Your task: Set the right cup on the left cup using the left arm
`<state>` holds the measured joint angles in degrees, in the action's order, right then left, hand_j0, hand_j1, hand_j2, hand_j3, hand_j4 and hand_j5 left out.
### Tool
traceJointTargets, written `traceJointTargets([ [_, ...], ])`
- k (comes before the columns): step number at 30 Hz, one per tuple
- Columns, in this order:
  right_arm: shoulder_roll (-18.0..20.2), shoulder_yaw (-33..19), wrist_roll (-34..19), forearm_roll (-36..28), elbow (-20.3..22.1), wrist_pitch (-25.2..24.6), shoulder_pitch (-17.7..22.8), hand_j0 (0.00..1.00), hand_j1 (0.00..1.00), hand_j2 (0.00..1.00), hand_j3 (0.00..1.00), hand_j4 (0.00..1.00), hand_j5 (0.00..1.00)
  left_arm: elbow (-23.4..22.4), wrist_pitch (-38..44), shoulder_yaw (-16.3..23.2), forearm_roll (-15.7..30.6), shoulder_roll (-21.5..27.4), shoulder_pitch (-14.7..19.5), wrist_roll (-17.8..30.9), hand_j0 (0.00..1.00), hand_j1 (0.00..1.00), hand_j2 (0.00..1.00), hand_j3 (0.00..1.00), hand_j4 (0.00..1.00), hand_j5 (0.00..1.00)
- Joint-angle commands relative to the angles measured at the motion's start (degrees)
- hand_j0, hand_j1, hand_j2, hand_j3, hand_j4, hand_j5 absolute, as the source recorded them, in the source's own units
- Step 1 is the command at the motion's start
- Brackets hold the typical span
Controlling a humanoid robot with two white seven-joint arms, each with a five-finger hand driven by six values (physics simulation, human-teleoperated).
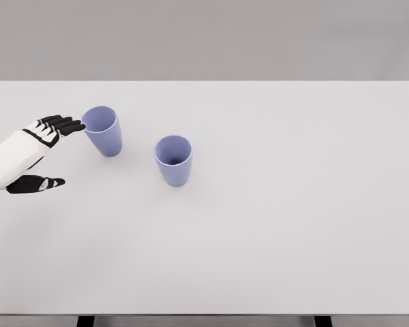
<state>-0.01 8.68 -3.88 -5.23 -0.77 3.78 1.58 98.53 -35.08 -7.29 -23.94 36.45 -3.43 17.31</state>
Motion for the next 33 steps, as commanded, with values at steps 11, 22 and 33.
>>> traceJointTargets([
  [11,0.0,0.0,0.0,0.0,0.0,0.0,0.0,1.00,1.00,1.00,1.00,1.00,1.00,1.0,0.1,0.0,3.5,0.6,0.3,-0.4,1.00,1.00,1.00,1.00,1.00,1.00],
  [22,0.0,0.0,0.0,0.0,0.0,0.0,0.0,1.00,1.00,1.00,1.00,1.00,1.00,4.7,0.1,12.8,44.5,13.1,3.7,17.7,1.00,1.00,1.00,1.00,1.00,1.00],
  [33,0.0,0.0,0.0,0.0,0.0,0.0,0.0,1.00,1.00,1.00,1.00,1.00,1.00,4.7,19.4,25.7,46.8,11.0,12.5,17.7,1.00,1.00,1.00,1.00,1.00,1.00],
])
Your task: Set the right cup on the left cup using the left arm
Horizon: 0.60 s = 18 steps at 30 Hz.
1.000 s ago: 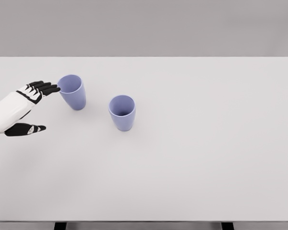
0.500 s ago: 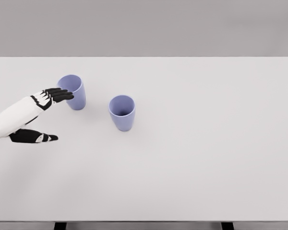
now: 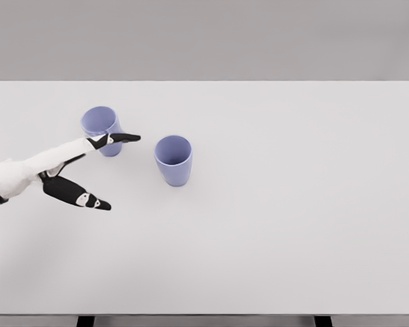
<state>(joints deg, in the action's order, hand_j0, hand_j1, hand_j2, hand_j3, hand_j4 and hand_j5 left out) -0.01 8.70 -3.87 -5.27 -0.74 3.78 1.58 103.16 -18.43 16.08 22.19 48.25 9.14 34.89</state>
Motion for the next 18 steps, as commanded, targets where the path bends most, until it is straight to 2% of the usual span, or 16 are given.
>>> traceJointTargets([
  [1,0.0,0.0,0.0,0.0,0.0,0.0,0.0,1.00,1.00,1.00,1.00,1.00,1.00,0.0,4.2,2.5,0.6,-2.4,0.1,0.1,1.00,1.00,1.00,1.00,1.00,1.00],
  [6,0.0,0.0,0.0,0.0,0.0,0.0,0.0,1.00,1.00,1.00,1.00,1.00,1.00,-0.1,8.1,2.3,1.0,-4.5,0.4,0.1,1.00,1.00,1.00,1.00,1.00,1.00],
  [7,0.0,0.0,0.0,0.1,0.0,0.0,0.0,1.00,1.00,1.00,1.00,1.00,1.00,-0.1,8.9,1.9,1.3,-4.5,2.0,0.1,1.00,1.00,1.00,1.00,1.00,1.00],
  [13,0.0,0.0,-0.1,0.0,0.0,0.0,0.0,1.00,1.00,1.00,1.00,1.00,1.00,-0.2,9.0,0.5,1.3,-5.4,3.3,0.1,1.00,1.00,1.00,1.00,1.00,1.00],
  [14,0.0,0.0,-0.1,0.0,0.0,0.0,0.0,1.00,1.00,1.00,1.00,1.00,1.00,-0.7,9.0,-0.6,1.0,-5.8,3.9,0.1,1.00,1.00,1.00,1.00,1.00,1.00],
  [18,0.0,0.0,0.0,0.1,0.0,0.0,0.0,1.00,1.00,1.00,1.00,1.00,1.00,-1.7,9.2,-0.5,-0.7,-8.3,4.8,0.1,1.00,1.00,1.00,1.00,1.00,1.00],
])
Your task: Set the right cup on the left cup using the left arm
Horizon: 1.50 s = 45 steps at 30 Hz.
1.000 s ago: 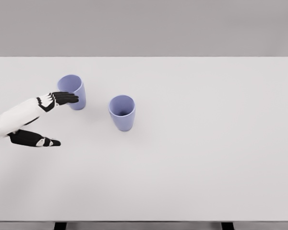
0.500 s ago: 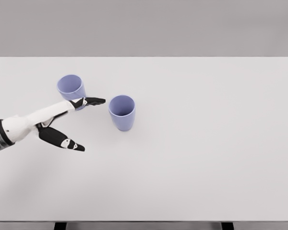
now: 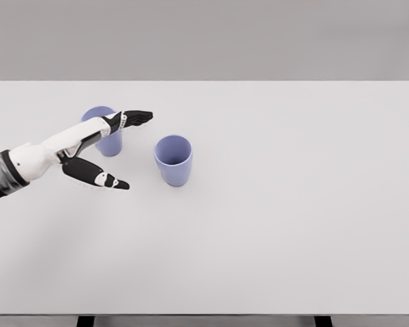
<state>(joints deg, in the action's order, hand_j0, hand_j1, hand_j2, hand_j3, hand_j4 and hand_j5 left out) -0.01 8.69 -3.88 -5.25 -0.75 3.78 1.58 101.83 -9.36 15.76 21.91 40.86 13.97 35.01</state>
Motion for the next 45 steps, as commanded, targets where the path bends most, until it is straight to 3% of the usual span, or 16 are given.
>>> traceJointTargets([
  [1,0.0,-0.1,0.0,0.0,0.0,0.0,0.0,1.00,1.00,1.00,1.00,1.00,1.00,-0.4,0.1,-0.3,-0.6,-1.3,0.0,0.0,1.00,1.00,1.00,1.00,1.00,1.00],
  [6,0.0,0.0,0.0,0.0,0.0,0.0,0.0,1.00,1.00,1.00,1.00,1.00,1.00,-0.9,2.7,-0.4,-4.8,-5.6,0.0,0.0,1.00,1.00,1.00,1.00,1.00,1.00],
  [24,0.0,0.0,0.0,0.1,0.0,0.0,0.0,1.00,1.00,1.00,1.00,1.00,1.00,-7.3,3.3,0.0,-9.1,-11.2,0.8,0.0,1.00,1.00,1.00,1.00,1.00,1.00],
  [32,0.0,0.0,0.0,0.0,0.0,0.0,0.0,1.00,1.00,1.00,1.00,1.00,1.00,-10.9,3.3,0.6,-9.2,-13.1,2.5,0.0,1.00,1.00,1.00,1.00,1.00,1.00],
  [37,0.0,0.0,-0.1,0.0,0.0,0.0,0.0,1.00,1.00,1.00,1.00,1.00,1.00,-13.7,3.3,1.2,-11.8,-15.6,4.0,0.0,1.00,1.00,1.00,1.00,1.00,1.00],
  [45,0.0,0.0,0.0,0.1,0.0,0.0,0.0,1.00,1.00,1.00,1.00,1.00,1.00,-14.8,3.3,1.5,-12.2,-16.6,4.1,0.0,1.00,1.00,1.00,1.00,1.00,1.00],
])
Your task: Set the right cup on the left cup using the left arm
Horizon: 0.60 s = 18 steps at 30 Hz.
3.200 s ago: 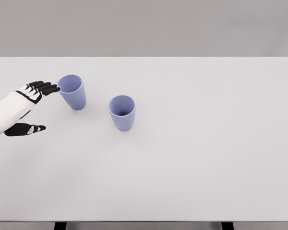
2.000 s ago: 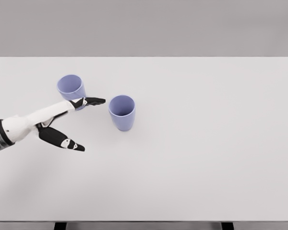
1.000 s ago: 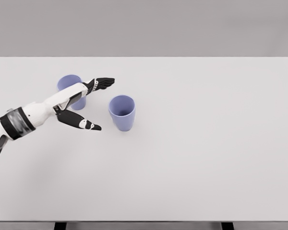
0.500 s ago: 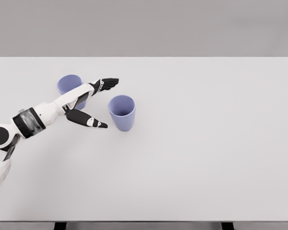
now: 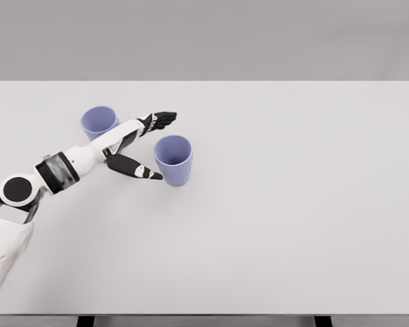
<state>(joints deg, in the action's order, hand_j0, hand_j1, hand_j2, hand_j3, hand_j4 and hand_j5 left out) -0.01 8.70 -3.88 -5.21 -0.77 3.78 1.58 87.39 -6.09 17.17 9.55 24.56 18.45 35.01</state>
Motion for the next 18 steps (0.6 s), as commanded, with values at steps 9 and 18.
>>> traceJointTargets([
  [9,0.0,0.0,-0.1,0.0,0.1,0.0,0.0,1.00,1.00,1.00,1.00,1.00,1.00,-3.9,-0.1,0.5,-1.3,-2.6,0.5,0.0,1.00,1.00,1.00,1.00,1.00,1.00],
  [18,0.0,0.0,-0.1,0.0,0.0,0.0,0.0,1.00,1.00,1.00,1.00,1.00,1.00,-6.6,-0.2,0.8,-1.3,-3.1,1.2,0.0,1.00,1.00,1.00,1.00,1.00,1.00],
])
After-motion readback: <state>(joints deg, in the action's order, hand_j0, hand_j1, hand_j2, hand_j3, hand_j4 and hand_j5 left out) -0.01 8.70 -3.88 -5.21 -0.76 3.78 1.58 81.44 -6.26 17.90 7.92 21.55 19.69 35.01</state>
